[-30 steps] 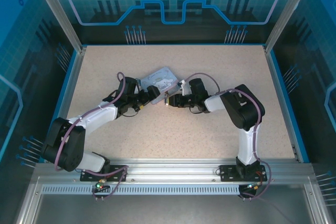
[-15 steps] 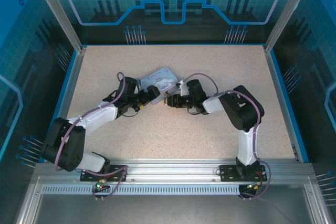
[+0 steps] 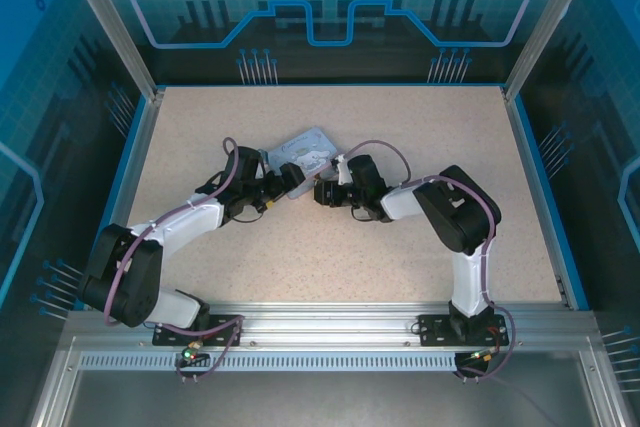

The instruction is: Unlock a padlock with a key

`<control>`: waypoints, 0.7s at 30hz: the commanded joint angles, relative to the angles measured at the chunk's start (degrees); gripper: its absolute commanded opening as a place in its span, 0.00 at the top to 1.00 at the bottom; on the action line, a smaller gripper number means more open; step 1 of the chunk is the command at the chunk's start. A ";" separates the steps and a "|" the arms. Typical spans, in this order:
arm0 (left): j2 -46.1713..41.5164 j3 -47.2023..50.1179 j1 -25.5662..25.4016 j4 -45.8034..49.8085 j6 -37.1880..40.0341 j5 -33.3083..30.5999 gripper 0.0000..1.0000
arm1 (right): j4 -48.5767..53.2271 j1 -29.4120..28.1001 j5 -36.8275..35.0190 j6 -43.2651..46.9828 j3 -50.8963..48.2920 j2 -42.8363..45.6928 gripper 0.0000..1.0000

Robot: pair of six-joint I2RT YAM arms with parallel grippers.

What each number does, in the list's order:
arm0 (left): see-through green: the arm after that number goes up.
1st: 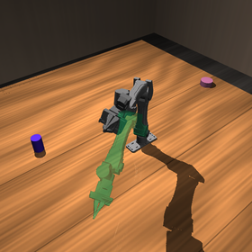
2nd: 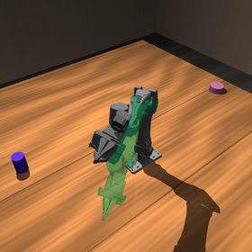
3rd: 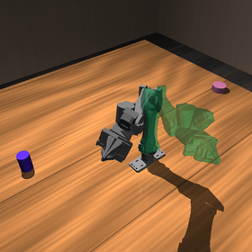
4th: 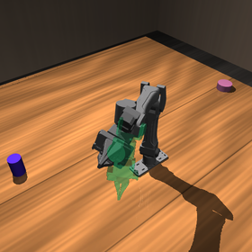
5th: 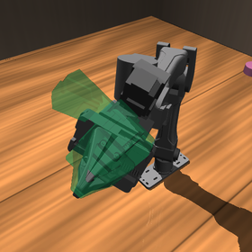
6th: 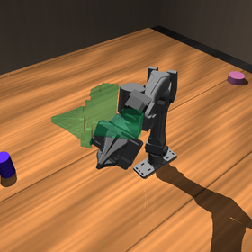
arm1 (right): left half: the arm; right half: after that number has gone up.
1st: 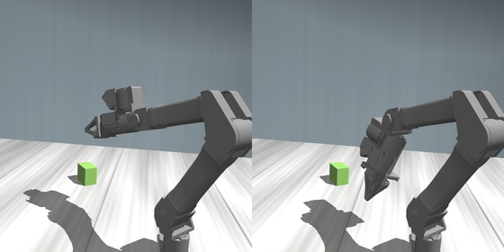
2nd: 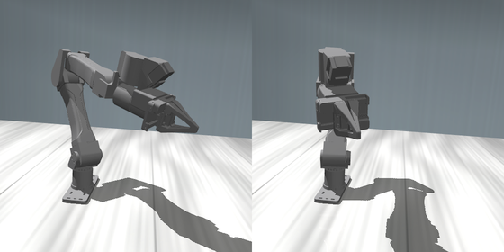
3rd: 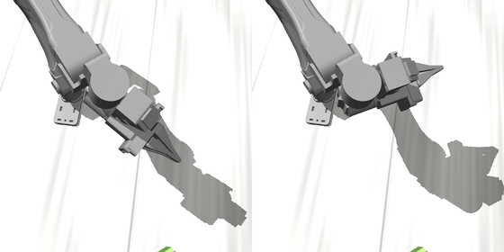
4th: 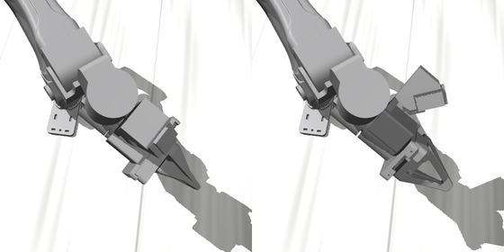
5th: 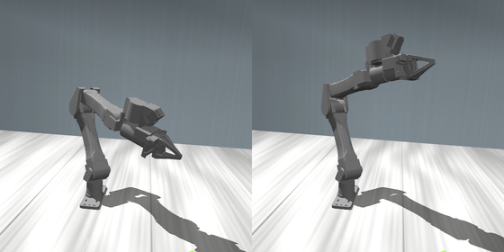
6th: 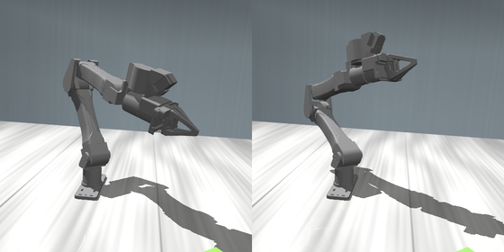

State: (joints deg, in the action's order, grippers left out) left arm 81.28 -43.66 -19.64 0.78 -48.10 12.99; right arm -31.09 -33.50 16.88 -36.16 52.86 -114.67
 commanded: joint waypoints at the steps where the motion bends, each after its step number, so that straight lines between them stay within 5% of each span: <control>1: -0.85 -0.67 0.74 -0.78 -1.12 1.53 0.01 | 2.94 -1.03 -1.77 0.54 -1.94 -2.76 0.66; 13: -0.77 -1.19 1.18 -0.03 -0.54 0.91 0.01 | 1.35 -1.05 -0.50 -0.93 -2.15 -2.90 0.87; 21: -0.82 -5.51 1.29 8.66 3.93 -7.98 0.01 | 0.80 -0.52 1.94 -3.33 -3.80 -1.88 0.98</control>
State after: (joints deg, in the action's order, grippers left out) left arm 81.28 -45.93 -18.90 4.38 -47.09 10.09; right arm -34.20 -33.43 16.60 -38.22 51.27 -115.22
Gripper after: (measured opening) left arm 0.989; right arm 0.099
